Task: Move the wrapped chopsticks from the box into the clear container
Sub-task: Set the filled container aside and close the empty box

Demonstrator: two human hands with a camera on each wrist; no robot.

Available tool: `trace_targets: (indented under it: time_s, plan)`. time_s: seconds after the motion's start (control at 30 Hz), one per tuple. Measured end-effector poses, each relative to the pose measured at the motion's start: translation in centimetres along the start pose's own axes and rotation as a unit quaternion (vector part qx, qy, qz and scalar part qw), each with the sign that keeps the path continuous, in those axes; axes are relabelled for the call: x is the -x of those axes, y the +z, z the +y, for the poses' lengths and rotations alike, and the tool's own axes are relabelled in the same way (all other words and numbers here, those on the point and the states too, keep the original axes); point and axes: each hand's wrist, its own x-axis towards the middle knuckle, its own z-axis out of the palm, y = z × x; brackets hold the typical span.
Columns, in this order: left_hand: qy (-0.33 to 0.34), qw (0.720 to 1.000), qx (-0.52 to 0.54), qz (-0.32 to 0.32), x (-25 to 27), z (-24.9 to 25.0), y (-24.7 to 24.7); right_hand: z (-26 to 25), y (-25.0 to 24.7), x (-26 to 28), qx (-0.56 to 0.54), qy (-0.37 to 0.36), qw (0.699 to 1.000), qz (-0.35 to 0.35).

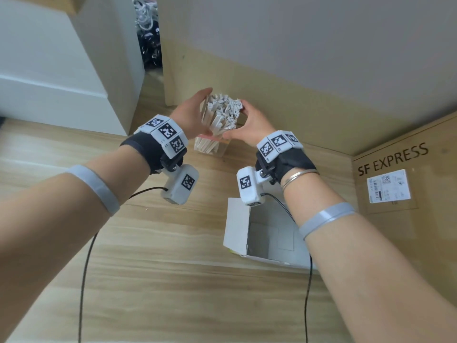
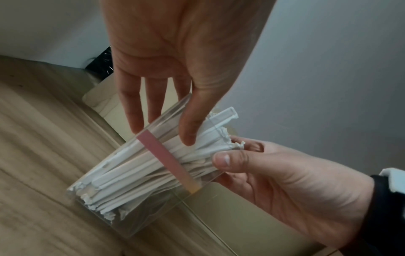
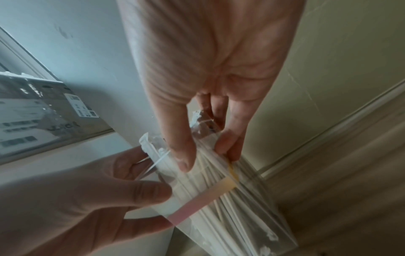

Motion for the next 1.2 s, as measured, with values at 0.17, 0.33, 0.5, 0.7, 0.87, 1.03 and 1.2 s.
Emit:
trace_targets:
  time_s: [0.17,0.33,0.5,0.7,0.87,1.03,1.2]
  plan:
    - [-0.009,1.000,-0.010,-0.015,-1.0,-0.4,0.4,0.4,0.5,-0.9,0.004,0.018,1.000,-0.015]
    - [-0.010,1.000,-0.014,-0.014,-1.1,-0.7,0.6,0.6,0.6,-0.9,0.005,0.018,1.000,-0.014]
    - [-0.026,0.999,-0.014,-0.030,-0.8,-0.4,0.7,0.6,0.7,-0.5,0.010,0.016,0.999,-0.027]
    - [-0.059,0.998,-0.008,-0.006,0.4,1.0,0.7,0.5,0.3,0.8,0.010,0.033,0.999,-0.031]
    - [-0.053,0.998,-0.006,0.037,1.9,2.7,0.9,0.6,-0.5,2.3,0.024,0.036,0.999,-0.014]
    - [-0.027,0.998,0.002,0.059,3.7,4.5,1.9,0.8,-1.2,4.6,0.007,0.036,0.999,-0.005]
    - [-0.021,0.998,-0.002,0.056,5.5,5.9,3.4,1.8,-2.1,7.1,0.023,0.028,0.999,0.005]
